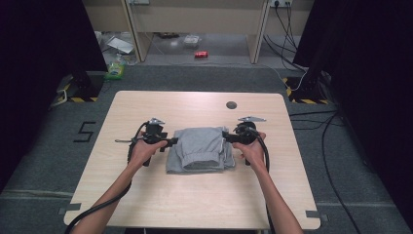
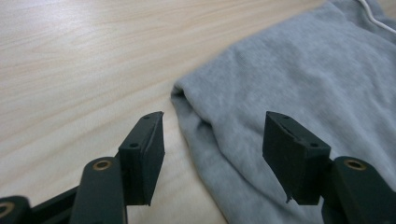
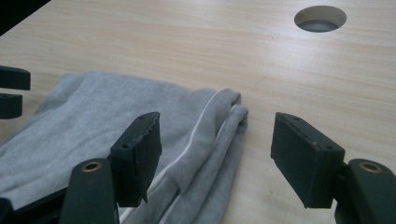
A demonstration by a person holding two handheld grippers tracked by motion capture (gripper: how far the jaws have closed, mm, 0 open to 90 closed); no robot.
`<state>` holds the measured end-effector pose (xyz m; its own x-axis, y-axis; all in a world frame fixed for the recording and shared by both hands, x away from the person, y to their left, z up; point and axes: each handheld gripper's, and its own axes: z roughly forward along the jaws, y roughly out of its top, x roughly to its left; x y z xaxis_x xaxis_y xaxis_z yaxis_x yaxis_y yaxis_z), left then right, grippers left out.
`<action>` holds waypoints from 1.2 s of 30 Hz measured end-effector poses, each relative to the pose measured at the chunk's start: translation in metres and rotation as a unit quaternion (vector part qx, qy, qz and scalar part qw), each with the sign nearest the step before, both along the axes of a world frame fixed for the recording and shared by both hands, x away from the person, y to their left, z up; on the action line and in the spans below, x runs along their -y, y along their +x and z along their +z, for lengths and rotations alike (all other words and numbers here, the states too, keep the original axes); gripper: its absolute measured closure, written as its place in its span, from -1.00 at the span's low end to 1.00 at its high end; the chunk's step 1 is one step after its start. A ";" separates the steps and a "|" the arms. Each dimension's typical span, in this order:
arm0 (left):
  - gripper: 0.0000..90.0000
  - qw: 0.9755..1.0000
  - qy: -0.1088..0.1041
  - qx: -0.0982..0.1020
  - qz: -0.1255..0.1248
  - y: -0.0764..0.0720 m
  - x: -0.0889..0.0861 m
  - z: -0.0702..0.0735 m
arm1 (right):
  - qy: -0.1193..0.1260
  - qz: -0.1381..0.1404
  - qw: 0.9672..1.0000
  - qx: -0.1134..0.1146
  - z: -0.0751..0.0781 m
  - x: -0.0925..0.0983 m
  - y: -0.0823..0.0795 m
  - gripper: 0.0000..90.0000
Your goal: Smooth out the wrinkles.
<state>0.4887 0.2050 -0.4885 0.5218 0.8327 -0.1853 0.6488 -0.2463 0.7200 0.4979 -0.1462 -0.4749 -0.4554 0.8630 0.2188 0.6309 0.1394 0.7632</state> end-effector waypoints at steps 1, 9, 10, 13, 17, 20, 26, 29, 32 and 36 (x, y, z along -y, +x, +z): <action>-0.16 1.000 0.002 0.000 -0.002 -0.003 -0.001 0.001 | -0.002 0.002 1.000 0.002 0.000 0.001 -0.003 -0.26; -0.23 1.000 -0.001 -0.002 -0.019 -0.019 -0.004 0.004 | -0.010 0.013 1.000 0.000 0.004 0.002 -0.016 -0.26; -0.24 1.000 -0.001 -0.002 -0.020 -0.020 -0.004 0.005 | -0.011 0.016 1.000 0.000 0.004 0.002 -0.017 -0.26; -0.28 1.000 -0.004 -0.001 -0.025 -0.025 -0.004 0.005 | -0.014 0.018 1.000 0.002 0.005 0.000 -0.021 -0.26; -0.35 0.999 -0.010 -0.006 -0.034 -0.033 -0.004 0.005 | -0.014 0.027 1.000 0.004 0.007 -0.002 -0.028 -0.27; -0.41 0.999 -0.015 -0.006 -0.036 -0.039 -0.005 0.005 | -0.016 0.036 0.999 0.008 0.009 -0.002 -0.034 -0.28; -0.56 0.999 -0.017 -0.005 -0.040 -0.052 -0.006 0.005 | -0.014 0.047 0.999 0.017 0.013 -0.002 -0.049 -0.29; -0.56 0.999 -0.017 -0.001 -0.047 -0.059 -0.007 0.005 | -0.013 0.053 0.998 0.020 0.015 -0.003 -0.058 -0.30; -0.57 0.998 -0.018 0.000 -0.054 -0.066 -0.007 0.006 | -0.014 0.060 0.998 0.022 0.015 -0.003 -0.066 -0.30; -0.59 0.998 -0.018 0.003 -0.061 -0.075 -0.006 0.005 | -0.015 0.065 0.997 0.023 0.013 -0.003 -0.075 -0.30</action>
